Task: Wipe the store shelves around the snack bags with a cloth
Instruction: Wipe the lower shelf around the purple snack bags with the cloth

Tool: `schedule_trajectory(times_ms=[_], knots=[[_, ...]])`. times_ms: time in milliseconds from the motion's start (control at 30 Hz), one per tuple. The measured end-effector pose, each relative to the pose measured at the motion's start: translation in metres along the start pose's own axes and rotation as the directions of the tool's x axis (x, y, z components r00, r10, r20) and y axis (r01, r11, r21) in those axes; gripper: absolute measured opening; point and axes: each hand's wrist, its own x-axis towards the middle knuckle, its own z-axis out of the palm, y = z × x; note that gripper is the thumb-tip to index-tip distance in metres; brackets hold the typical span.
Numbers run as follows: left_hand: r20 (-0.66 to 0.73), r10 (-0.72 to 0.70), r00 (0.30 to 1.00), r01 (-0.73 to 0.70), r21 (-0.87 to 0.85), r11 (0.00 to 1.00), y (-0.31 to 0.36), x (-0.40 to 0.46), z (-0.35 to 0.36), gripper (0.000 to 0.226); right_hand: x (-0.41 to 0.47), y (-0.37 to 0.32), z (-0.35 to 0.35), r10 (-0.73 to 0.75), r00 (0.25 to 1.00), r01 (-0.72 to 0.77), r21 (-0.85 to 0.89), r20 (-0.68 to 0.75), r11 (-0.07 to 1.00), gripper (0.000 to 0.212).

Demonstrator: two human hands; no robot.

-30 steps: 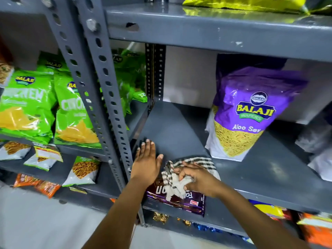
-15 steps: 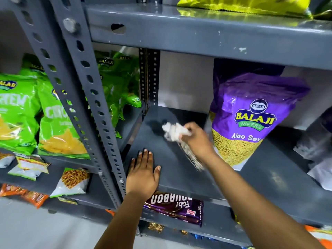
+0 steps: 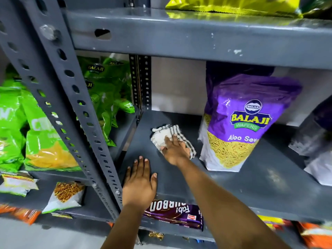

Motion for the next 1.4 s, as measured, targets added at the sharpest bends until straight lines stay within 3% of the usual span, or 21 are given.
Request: schedule_trajectory(times_ms=[300,500,567,667,867,967,1133,1233,1300,1400], knots=[[-0.034,0.031,0.999,-0.032,-0.022,0.999,-0.001,-0.001,0.003,0.078,-0.099,0.034,0.027,-0.093,0.995,0.094,0.066,-0.03,0.993,0.052],[0.018,-0.049,0.999,0.05,-0.054,0.997,0.005,-0.004,-0.003,0.054,-0.158,0.088,0.025,-0.145,0.984,0.147,0.019,-0.099,0.989,0.052],[0.022,-0.095,0.995,0.096,-0.047,0.994,0.015,-0.01,-0.006,0.056,-0.168,0.11,0.02,-0.18,0.979,0.177,-0.036,-0.099,0.983,0.052],[-0.003,-0.108,0.994,0.108,-0.017,0.994,0.046,-0.026,-0.006,0.07,-0.181,0.134,0.01,-0.224,0.968,0.211,-0.117,-0.11,0.97,0.052],[0.066,0.008,0.998,-0.007,-0.019,1.0,0.144,-0.037,0.014,0.087,-0.199,0.201,-0.014,-0.234,0.934,0.172,-0.234,-0.271,0.957,0.059],[0.099,0.002,0.995,-0.001,-0.007,1.0,0.183,-0.033,0.022,0.067,-0.208,0.234,-0.023,-0.221,0.918,0.112,-0.317,-0.33,0.942,0.074],[0.029,-0.106,0.994,0.107,-0.031,0.994,0.203,-0.027,0.028,0.063,-0.215,0.255,-0.054,-0.277,0.884,0.202,-0.226,-0.377,0.953,0.052],[-0.017,-0.112,0.994,0.11,-0.08,0.991,0.205,-0.028,0.031,0.072,-0.206,0.254,-0.098,-0.199,0.907,0.235,0.054,-0.371,0.971,0.046],[-0.002,-0.125,0.992,0.125,-0.093,0.988,0.206,-0.027,0.03,0.066,-0.188,0.254,-0.139,-0.186,0.856,0.29,0.15,-0.481,0.945,0.047],[0.044,-0.145,0.988,0.148,-0.075,0.986,0.208,-0.028,0.029,0.061,-0.13,0.265,-0.192,-0.151,0.776,0.216,0.033,-0.613,0.976,0.041]])
